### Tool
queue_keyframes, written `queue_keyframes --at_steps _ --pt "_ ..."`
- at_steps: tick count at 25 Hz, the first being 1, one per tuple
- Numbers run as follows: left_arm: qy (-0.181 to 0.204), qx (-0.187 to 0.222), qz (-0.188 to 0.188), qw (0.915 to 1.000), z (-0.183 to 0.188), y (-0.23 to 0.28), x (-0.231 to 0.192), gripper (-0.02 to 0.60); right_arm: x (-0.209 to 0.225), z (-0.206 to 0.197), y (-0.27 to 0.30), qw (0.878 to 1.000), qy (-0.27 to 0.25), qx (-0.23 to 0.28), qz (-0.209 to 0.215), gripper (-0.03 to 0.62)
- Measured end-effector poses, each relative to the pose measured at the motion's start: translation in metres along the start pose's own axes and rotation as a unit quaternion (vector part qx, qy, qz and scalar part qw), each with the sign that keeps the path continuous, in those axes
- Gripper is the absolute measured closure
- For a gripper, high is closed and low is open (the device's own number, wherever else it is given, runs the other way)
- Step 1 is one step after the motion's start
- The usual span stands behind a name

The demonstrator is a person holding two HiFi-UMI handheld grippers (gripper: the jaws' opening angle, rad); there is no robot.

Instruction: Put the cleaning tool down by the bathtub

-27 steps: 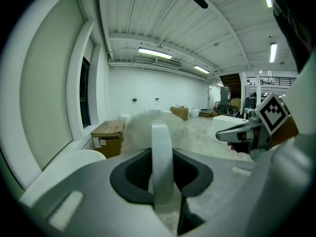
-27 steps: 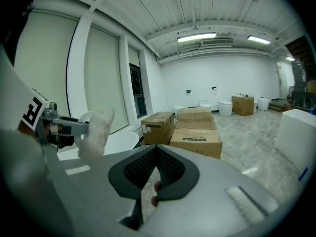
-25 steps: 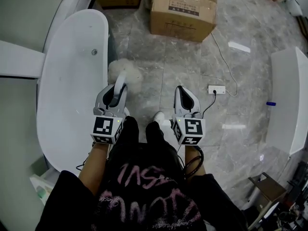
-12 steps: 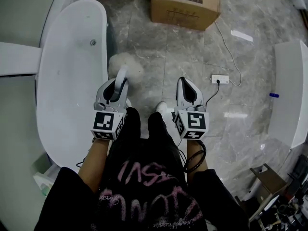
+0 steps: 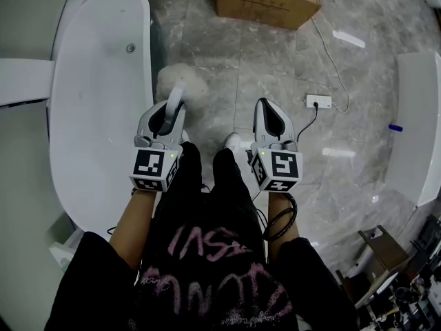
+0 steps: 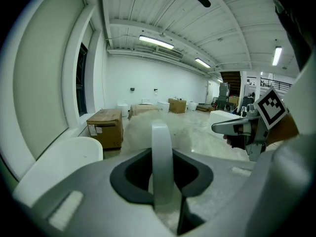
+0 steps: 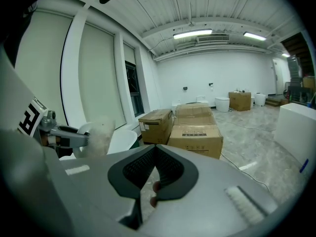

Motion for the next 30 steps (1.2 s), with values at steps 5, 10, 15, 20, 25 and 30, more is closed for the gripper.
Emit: queue_keyframes --at_steps 5,10,15,20,25,30 --pt "-0.005 -0.014 -0.004 0.9999 -0.012 0.009 -0.003 0.500 0.000 -0.006 0.009 1.000 0.000 -0.008 0.000 0.571" --pt "-0.013 -0.031 -0.006 0.9994 -0.023 0.021 0.000 0.500 0.007 -0.023 0.015 1.000 0.008 -0.021 -0.001 0.571" --pt "-0.007 -0.042 -0.010 0.9991 -0.036 0.031 0.002 0.500 0.007 -0.036 0.022 0.999 0.008 -0.032 0.003 0.571" --pt "-0.009 -0.048 -0.014 0.9987 -0.044 0.037 0.004 0.500 0.007 -0.044 0.024 0.999 0.015 -0.034 0.003 0.571" --pt "-0.016 -0.059 -0.017 0.9980 -0.055 0.047 0.005 0.499 0.008 -0.053 0.032 0.999 0.015 -0.042 0.005 0.571" --pt "-0.027 -0.071 -0.020 0.9969 -0.071 0.058 0.003 0.499 0.007 -0.068 0.045 0.998 0.008 -0.059 0.006 0.571"
Point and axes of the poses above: the fingertips, and each gripper's own axes: y forward along the fingers, x to its right, z out of its top, the point moved 2 cm from there along -y, backward along the fingers, and after that the axes turned 14 degrees about -x, right-handed, at the moved point
